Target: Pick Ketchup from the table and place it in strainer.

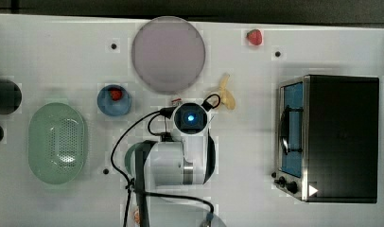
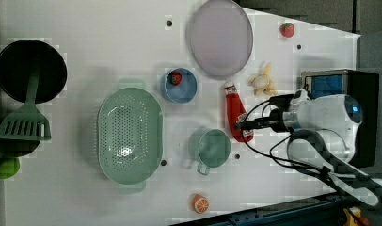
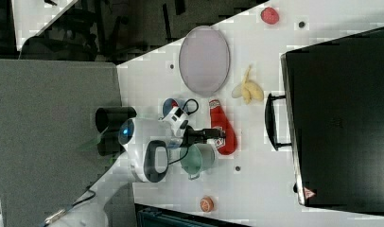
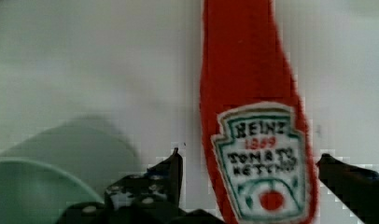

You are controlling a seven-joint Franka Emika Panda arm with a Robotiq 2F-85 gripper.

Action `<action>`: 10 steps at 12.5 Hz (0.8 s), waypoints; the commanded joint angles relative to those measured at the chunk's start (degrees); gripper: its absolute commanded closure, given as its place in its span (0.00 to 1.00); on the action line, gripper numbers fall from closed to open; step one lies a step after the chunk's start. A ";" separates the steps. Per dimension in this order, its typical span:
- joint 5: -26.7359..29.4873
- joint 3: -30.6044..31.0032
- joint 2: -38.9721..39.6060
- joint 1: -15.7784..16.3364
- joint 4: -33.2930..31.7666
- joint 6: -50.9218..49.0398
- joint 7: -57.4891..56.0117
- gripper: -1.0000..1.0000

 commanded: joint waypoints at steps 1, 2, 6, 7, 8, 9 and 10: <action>-0.10 -0.93 2.50 -0.16 0.91 4.55 -3.43 0.00; -0.11 -1.05 3.31 -0.16 0.90 5.55 -3.41 0.00; -0.11 -1.28 3.85 -0.15 0.91 6.12 -3.42 0.29; -0.11 -1.17 3.50 -0.15 1.10 5.95 -3.40 0.38; -0.11 -1.12 2.78 -0.14 1.54 5.68 -3.33 0.38; -0.11 -1.09 1.48 -0.14 2.03 5.00 -3.33 0.38; -0.11 -1.12 -0.39 -0.14 2.37 3.17 -3.31 0.38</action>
